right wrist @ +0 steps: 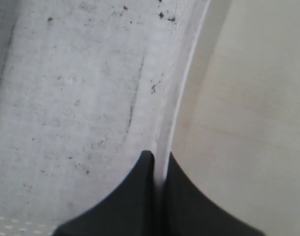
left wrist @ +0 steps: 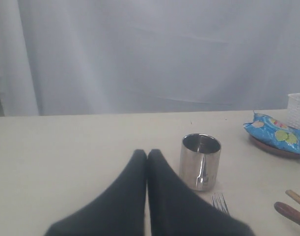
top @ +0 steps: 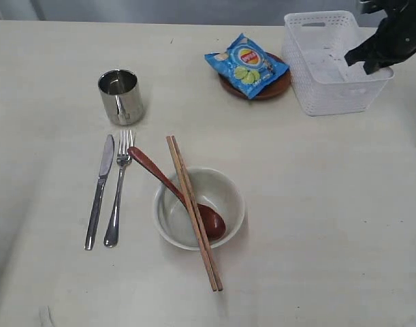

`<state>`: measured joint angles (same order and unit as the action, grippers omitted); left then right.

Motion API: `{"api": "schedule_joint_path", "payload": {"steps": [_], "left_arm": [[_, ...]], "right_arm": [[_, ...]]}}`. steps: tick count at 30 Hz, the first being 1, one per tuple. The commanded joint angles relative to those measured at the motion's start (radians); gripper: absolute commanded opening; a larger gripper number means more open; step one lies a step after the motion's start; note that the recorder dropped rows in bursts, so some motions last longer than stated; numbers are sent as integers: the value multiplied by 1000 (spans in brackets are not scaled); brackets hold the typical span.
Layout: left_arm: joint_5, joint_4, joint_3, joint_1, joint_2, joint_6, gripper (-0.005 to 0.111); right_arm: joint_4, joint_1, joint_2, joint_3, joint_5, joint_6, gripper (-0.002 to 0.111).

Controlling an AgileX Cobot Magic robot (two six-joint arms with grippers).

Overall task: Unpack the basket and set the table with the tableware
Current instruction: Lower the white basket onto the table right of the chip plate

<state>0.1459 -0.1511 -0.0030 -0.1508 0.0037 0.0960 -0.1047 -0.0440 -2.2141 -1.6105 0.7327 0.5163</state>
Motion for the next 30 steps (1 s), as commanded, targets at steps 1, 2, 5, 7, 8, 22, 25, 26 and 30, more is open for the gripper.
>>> {"api": "schedule_joint_path", "payload": {"steps": [1,2,5,7,8,22,25,26,30], "left_arm": [[-7,-3,3,-2,-4,1,0],[-7,-3,3,-2,-4,1,0],[-7,-3,3,-2,-4,1,0],[-7,-3,3,-2,-4,1,0],[-7,-3,3,-2,-4,1,0],[-7,-3,3,-2,-4,1,0],[-7,-3,3,-2,-4,1,0],[-7,-3,3,-2,-4,1,0],[-7,-3,3,-2,-4,1,0]], "right_arm": [[-77,108,-88,98,154,-6,-1],[-77,117,-88,103,154,-6,-1],[-77,149,-88,116,156,-6,-1],[-77,172,-86,122,158,-6,-1],[-77,181,-86,124,158,-6,-1],[-55,265,-77,124,218,-125,-1],[-4,254,-67,124,214,-246,-1],[19,248,-61,124,213,-307,-1],[56,214,-60,127,240,-405,-1]]}}
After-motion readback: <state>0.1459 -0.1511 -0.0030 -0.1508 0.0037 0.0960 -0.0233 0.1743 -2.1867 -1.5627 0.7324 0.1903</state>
